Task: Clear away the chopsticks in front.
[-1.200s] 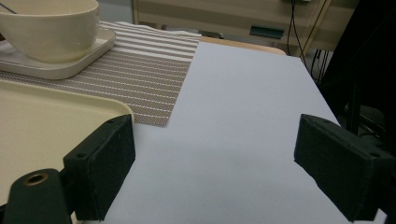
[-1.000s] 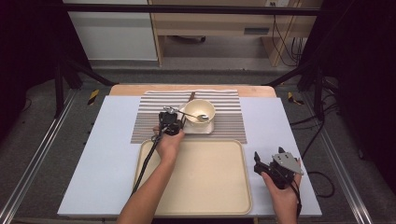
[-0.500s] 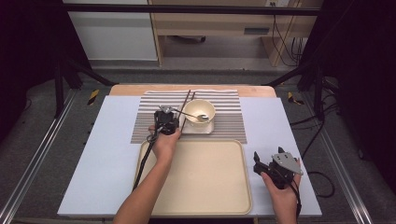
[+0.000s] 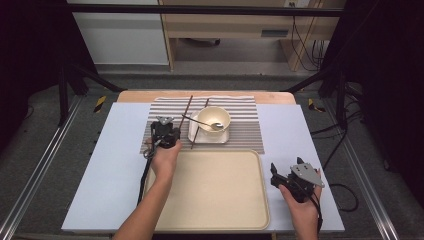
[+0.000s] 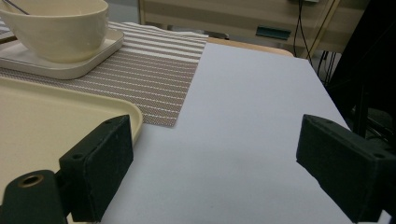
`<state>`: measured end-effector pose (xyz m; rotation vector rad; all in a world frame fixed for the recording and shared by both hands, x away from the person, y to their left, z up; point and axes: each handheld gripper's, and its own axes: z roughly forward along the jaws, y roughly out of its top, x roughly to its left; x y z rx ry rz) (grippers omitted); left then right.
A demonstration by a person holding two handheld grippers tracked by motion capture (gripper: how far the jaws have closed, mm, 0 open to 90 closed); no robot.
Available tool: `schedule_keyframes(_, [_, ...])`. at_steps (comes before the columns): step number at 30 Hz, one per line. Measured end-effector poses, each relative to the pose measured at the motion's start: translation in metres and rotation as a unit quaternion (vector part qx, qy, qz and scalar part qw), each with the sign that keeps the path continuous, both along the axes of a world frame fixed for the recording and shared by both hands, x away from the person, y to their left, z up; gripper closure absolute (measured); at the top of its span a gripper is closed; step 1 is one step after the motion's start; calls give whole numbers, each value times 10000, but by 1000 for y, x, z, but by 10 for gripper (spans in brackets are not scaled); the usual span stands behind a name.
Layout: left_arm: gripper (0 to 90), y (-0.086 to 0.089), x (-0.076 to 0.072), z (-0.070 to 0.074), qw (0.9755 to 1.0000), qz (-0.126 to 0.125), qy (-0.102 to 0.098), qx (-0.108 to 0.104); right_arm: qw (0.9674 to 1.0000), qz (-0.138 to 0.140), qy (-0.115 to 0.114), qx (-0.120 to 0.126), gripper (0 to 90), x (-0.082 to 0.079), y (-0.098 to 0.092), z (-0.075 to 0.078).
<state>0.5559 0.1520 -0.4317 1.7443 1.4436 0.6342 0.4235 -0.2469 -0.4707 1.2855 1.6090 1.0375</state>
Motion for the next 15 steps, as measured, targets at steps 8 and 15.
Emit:
schedule_keyframes(8, [858,16,-29,5,9998,3,-63,-206,10000,-18,6,3,113,-1,0,0])
schedule_keyframes(15, [858,27,-52,6,9998,124,-52,-156,10000,-21,21,19,113,-1,-1,0])
